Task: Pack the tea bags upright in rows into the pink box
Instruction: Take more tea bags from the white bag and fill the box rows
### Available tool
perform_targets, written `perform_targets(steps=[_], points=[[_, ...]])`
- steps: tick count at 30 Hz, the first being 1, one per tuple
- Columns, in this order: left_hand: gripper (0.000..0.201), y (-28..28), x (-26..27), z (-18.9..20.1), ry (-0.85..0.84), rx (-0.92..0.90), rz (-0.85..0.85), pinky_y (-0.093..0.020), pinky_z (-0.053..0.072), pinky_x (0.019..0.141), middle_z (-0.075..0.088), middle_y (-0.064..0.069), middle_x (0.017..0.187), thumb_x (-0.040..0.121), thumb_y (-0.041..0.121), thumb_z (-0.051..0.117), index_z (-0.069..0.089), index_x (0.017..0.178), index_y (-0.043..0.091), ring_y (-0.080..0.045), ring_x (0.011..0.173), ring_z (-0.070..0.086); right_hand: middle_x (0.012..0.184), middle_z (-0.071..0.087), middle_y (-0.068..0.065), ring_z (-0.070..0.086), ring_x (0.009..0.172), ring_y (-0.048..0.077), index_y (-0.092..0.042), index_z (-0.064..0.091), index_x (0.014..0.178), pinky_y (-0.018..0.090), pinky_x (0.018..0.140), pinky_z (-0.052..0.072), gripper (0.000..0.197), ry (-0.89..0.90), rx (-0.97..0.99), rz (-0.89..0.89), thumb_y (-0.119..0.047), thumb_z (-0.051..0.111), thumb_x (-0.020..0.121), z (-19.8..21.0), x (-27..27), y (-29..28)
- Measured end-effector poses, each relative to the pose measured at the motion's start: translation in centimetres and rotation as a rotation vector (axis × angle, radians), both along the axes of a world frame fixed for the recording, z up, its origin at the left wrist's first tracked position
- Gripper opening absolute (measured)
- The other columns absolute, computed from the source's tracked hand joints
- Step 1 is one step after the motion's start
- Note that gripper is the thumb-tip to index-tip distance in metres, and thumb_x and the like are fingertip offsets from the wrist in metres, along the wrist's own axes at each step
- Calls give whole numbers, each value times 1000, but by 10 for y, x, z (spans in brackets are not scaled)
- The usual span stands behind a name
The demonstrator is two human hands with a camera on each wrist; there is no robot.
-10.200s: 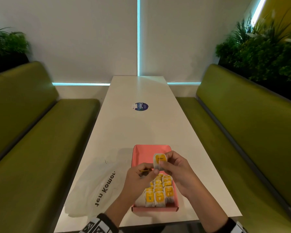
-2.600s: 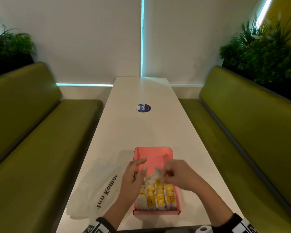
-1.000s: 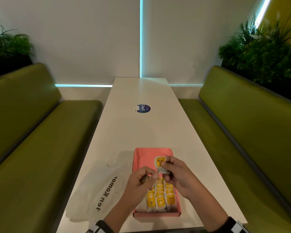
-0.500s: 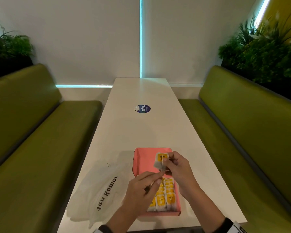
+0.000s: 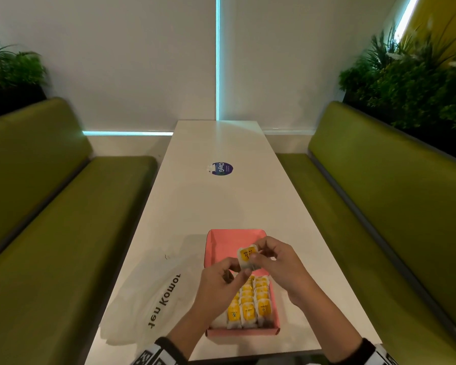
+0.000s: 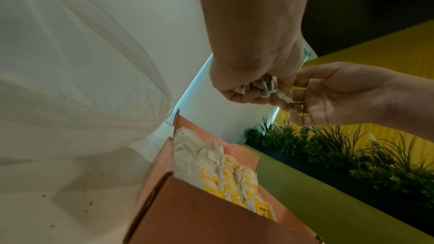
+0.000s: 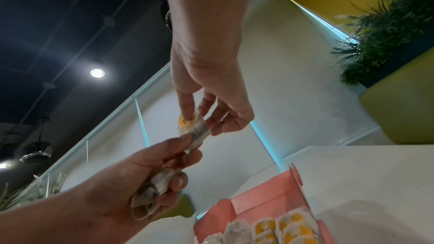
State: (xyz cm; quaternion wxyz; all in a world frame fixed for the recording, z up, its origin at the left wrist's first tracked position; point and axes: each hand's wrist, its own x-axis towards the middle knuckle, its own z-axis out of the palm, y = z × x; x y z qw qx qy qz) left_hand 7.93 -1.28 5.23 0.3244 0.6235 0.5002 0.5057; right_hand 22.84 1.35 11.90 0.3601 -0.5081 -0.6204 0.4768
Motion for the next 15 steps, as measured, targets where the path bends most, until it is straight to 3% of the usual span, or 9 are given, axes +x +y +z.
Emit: perform_targets(steps=[2, 4, 6, 8, 9, 12, 13, 15], points=[[6, 1, 0, -2, -2, -34, 7, -22, 38, 50, 64, 19, 68, 79, 43, 63, 64, 81, 38, -3, 49, 47, 90, 63, -7, 54, 78, 8, -23, 59, 92, 18, 67, 45, 25, -97, -8, 72, -11, 74, 76, 1, 6, 1], [10, 1, 1, -3, 31, -69, -14, -16, 37, 51, 63, 22, 67, 76, 50, 60, 63, 79, 41, -1, 50, 47, 95, 61, -7, 53, 75, 6, -29, 59, 102, 19, 67, 46, 35, -283, 18, 160, -17, 76, 74, 0, 10, 3], [5, 1, 3, -4, 94, -96, -72, -12, 35, 52, 62, 24, 66, 78, 48, 63, 62, 79, 43, 2, 48, 47, 84, 58, -9, 48, 68, 1, -29, 61, 87, 18, 65, 43, 20, -468, 79, 204, -18, 75, 76, -1, 13, 5], [11, 3, 2, -12, 179, -164, -107, -11, 37, 54, 64, 23, 69, 80, 40, 69, 60, 83, 46, 4, 50, 48, 69, 47, -12, 41, 61, 0, -32, 49, 61, 14, 55, 33, 33, -570, 100, 221, -16, 73, 77, -7, 15, 7], [17, 4, 0, -17, 237, -205, -111, -11, 39, 58, 65, 22, 73, 79, 40, 71, 57, 84, 48, 5, 55, 50, 66, 44, -11, 41, 60, 1, -33, 44, 57, 14, 53, 32, 39, -602, 90, 215, -16, 73, 77, -11, 16, 8], [18, 6, 1, -32, 459, -288, -124, -24, 47, 78, 62, 23, 80, 74, 46, 72, 55, 82, 46, 1, 79, 52, 67, 53, -6, 55, 65, 12, -33, 47, 56, 26, 59, 48, 37, -645, 34, 190, -17, 74, 77, -21, 21, 6], [17, 5, 5, -31, 561, -281, -121, -21, 44, 81, 60, 22, 83, 75, 46, 71, 55, 81, 42, -2, 85, 49, 70, 57, -2, 58, 67, 14, -31, 50, 59, 29, 64, 51, 34, -655, 11, 195, -18, 74, 77, -25, 23, 4], [18, 3, 12, -33, 636, -278, -126, -9, 37, 74, 59, 14, 91, 74, 44, 71, 60, 86, 37, -3, 86, 47, 80, 63, 4, 61, 70, 16, -24, 56, 68, 28, 66, 52, 21, -692, -31, 231, -22, 76, 77, -33, 25, -2]])
